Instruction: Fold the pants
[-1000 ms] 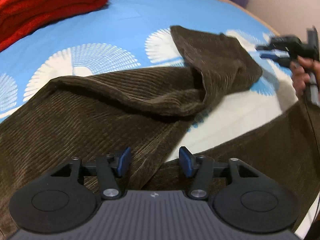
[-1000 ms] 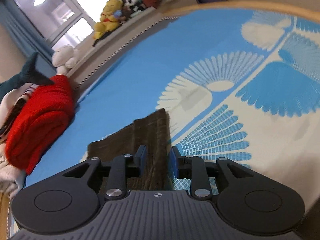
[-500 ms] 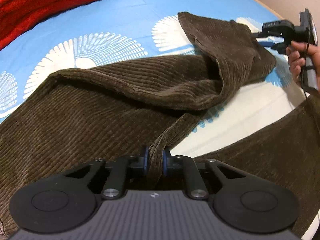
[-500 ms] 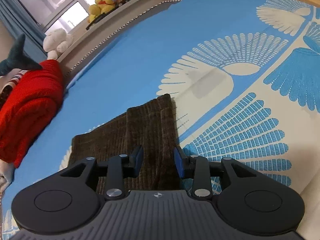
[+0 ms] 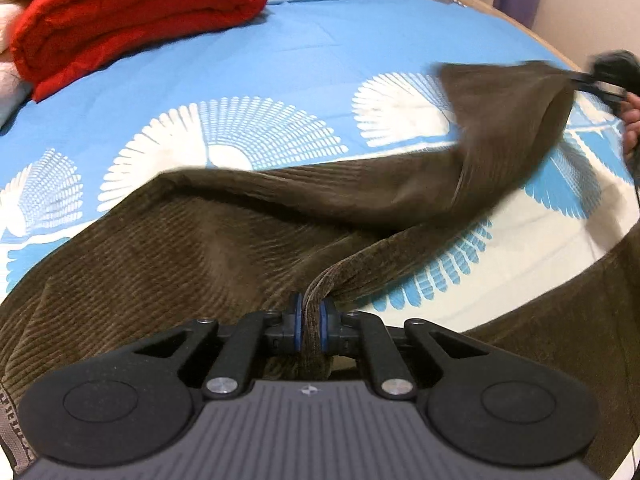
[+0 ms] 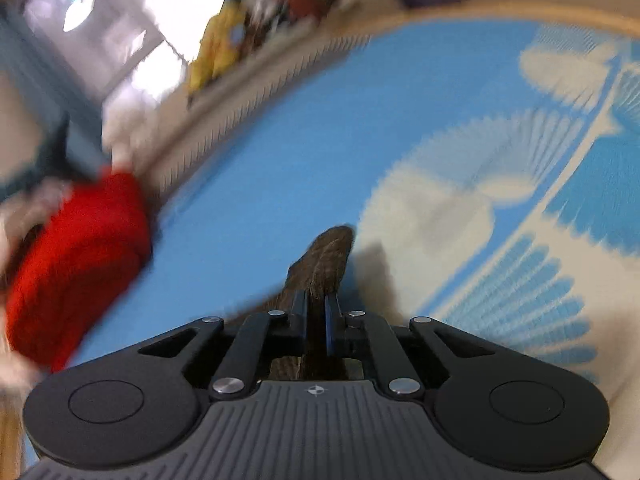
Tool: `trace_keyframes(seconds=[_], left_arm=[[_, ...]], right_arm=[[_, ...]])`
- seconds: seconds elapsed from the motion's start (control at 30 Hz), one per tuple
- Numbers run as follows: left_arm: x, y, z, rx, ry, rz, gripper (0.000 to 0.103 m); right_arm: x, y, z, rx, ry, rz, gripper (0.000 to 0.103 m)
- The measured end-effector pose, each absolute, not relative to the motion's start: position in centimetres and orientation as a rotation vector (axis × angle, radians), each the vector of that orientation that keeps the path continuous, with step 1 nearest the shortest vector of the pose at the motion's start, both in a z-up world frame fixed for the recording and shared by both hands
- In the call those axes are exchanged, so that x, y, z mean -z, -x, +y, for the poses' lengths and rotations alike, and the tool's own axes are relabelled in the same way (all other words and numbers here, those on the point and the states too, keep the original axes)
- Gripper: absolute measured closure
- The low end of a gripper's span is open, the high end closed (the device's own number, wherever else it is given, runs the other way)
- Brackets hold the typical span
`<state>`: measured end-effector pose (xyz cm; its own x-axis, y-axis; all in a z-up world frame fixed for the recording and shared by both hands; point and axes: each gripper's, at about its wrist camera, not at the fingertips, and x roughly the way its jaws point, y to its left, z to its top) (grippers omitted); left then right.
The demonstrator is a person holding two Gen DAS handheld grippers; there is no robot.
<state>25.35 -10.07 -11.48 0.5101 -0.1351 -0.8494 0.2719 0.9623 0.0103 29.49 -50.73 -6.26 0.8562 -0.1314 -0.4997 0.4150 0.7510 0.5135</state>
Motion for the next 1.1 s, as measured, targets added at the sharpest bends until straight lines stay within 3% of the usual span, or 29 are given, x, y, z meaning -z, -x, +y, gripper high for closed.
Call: trace_keyframes(seconds=[0.1, 0.27, 0.37, 0.4, 0.43, 0.47, 0.53, 0.57, 0.6, 0.9, 1.0, 1.03, 1.07, 1.1], left_arm=[[11.3, -24.7, -10.9, 0.334, -0.182, 1.024, 0.094], [12.3, -23.6, -12.5, 0.411, -0.271, 1.097, 0.094], [12.5, -23.2, -12.4, 0.419, -0.291, 1.104, 0.092], [12.5, -23.2, -12.3, 0.425, -0.283, 1.112, 0.092], [12.6, -23.1, -12.3, 0.436, -0.283, 1.122, 0.092], [12.9, -23.0, -12.3, 0.444, -0.295, 1.127, 0.092], [13.5, -22.6, -12.3, 0.457, -0.323, 1.124, 0.092], [13.8, -22.4, -12.3, 0.460, -0.328, 1.125, 0.091], [14.1, -22.2, -12.2, 0.459, -0.334, 1.121, 0.090], [14.3, -21.7, -10.5, 0.510, -0.308, 1.081, 0.089], [12.3, -21.4, -8.2, 0.569, -0.199, 1.104, 0.062], [11.3, -21.2, -7.1, 0.589, -0.157, 1.091, 0.046], [10.1, -21.0, -5.8, 0.607, -0.121, 1.068, 0.037], [9.0, -20.8, -4.2, 0.621, -0.085, 1.036, 0.036]], right_arm=[[4.2, -25.1, -51.7, 0.695, -0.610, 0.361, 0.096], [9.2, -22.1, -55.6, 0.854, -0.747, 0.612, 0.094], [10.3, -20.6, -57.4, 0.867, -0.807, 0.618, 0.088], [10.4, -20.4, -57.9, 0.865, -0.802, 0.615, 0.084], [10.7, -20.3, -58.6, 0.848, -0.820, 0.617, 0.073], [11.0, -20.3, -59.4, 0.817, -0.851, 0.618, 0.071], [11.4, -20.4, -60.3, 0.760, -0.858, 0.607, 0.072], [11.5, -20.8, -60.4, 0.728, -0.829, 0.616, 0.078], [11.5, -21.3, -60.2, 0.701, -0.792, 0.634, 0.093], [8.8, -17.6, -57.3, 1.011, -0.642, 0.610, 0.094], [10.1, -17.0, -58.1, 0.955, -0.692, 0.704, 0.090], [9.5, -16.4, -58.3, 0.948, -0.713, 0.678, 0.089], [8.4, -15.8, -58.3, 0.953, -0.715, 0.639, 0.089], [7.4, -15.6, -58.0, 0.943, -0.699, 0.621, 0.083]])
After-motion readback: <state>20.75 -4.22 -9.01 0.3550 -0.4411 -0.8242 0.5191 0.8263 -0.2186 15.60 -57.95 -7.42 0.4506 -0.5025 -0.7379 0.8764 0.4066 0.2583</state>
